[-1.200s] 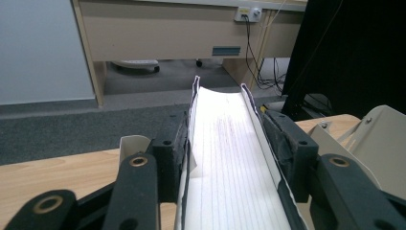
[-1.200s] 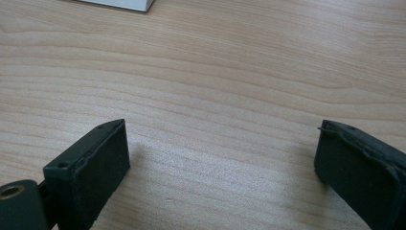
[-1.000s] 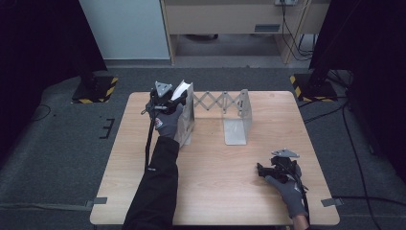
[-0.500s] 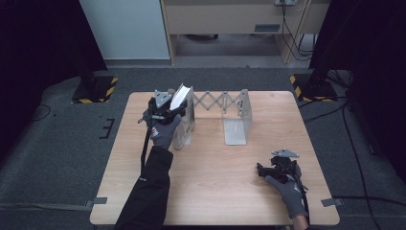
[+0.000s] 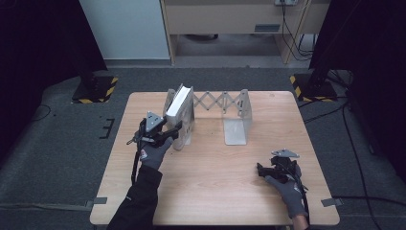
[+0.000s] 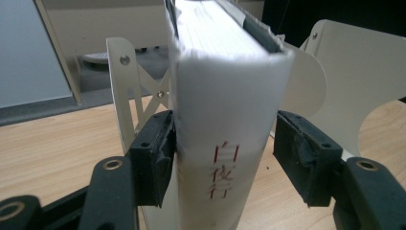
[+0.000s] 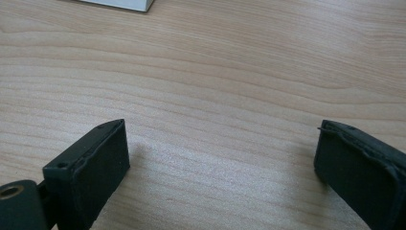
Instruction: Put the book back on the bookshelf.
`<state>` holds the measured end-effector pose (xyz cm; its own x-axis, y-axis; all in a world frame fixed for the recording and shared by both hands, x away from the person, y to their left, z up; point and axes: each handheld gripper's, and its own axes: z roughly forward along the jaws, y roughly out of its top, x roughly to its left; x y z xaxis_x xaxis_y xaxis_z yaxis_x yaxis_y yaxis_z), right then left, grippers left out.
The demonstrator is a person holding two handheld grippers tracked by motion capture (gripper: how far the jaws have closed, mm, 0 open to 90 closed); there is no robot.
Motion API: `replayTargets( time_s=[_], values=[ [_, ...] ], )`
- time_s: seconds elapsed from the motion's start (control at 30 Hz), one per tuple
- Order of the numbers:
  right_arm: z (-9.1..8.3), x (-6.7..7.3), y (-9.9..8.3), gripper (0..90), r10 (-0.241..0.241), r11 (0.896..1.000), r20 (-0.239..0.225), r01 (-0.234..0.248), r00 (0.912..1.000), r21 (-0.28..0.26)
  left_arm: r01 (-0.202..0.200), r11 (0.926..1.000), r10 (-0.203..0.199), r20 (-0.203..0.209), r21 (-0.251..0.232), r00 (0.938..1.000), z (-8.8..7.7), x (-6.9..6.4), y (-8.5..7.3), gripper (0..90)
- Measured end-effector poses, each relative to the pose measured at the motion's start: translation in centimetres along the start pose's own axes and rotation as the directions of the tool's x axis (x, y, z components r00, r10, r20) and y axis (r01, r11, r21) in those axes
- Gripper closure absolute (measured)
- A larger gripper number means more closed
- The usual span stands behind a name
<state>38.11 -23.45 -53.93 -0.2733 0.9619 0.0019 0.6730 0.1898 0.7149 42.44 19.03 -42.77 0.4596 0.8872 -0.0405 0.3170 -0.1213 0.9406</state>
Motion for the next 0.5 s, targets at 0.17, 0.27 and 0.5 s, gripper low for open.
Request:
replayTargets(
  time_s=[0.17,0.27,0.5],
  values=[
    [0.0,0.0,0.0,5.1,-0.001,1.0,0.001,0.001,1.0,0.0,0.058,0.9982,-0.058,0.024,-0.011,0.998,0.4,-0.2,-0.4,45.1],
    [0.0,0.0,0.0,5.1,-0.001,1.0,0.0,0.001,1.0,-0.001,0.07,0.9974,-0.069,0.036,-0.017,0.997,0.9,-0.4,-0.4,43.2],
    [0.1,0.0,0.0,5.1,-0.004,1.0,-0.003,0.004,1.0,0.0,0.083,0.9962,-0.081,0.052,-0.026,0.9953,1.6,-1.0,-0.4,39.6]
  ],
)
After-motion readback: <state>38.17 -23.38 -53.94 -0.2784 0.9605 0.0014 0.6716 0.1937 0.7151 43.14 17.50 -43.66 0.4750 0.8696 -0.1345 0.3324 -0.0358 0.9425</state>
